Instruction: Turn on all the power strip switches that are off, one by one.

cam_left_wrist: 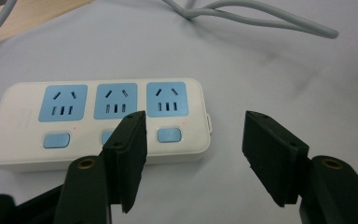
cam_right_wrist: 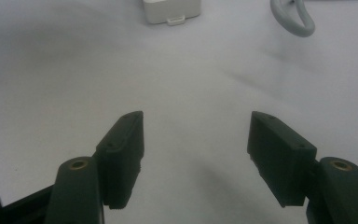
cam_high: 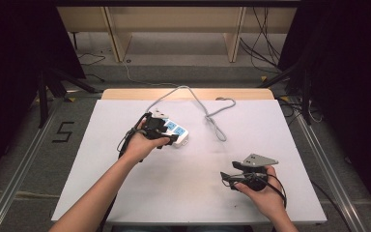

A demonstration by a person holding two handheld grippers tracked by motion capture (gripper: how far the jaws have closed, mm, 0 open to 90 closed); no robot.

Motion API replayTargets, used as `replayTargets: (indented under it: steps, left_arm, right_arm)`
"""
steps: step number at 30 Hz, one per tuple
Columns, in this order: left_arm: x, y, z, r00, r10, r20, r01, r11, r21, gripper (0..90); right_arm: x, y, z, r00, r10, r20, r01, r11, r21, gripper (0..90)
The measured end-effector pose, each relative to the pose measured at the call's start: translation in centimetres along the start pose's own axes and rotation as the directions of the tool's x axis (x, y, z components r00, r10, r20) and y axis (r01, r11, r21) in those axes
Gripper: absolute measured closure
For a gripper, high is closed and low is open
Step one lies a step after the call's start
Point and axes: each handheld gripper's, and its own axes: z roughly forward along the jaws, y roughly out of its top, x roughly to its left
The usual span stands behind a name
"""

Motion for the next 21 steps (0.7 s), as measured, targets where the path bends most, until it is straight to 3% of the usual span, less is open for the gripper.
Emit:
replayTargets:
  steps: [9, 21]
  left_arm:
    - [-0.3, -2.0, -2.4, 0.9998, 0.002, 0.021, -0.001, 0.9991, -0.043, 30.0]
    - [0.7, -5.5, -4.2, 0.9995, 0.027, -0.018, -0.028, 0.9988, -0.040, 25.5]
  right_arm:
    - [-0.4, 0.0, -0.2, 0.9999, 0.010, 0.010, -0.010, 1.0000, -0.003, 37.1]
    - [-0.8, -0.1, -0.3, 0.9998, 0.014, 0.015, -0.014, 0.9999, -0.001, 36.6]
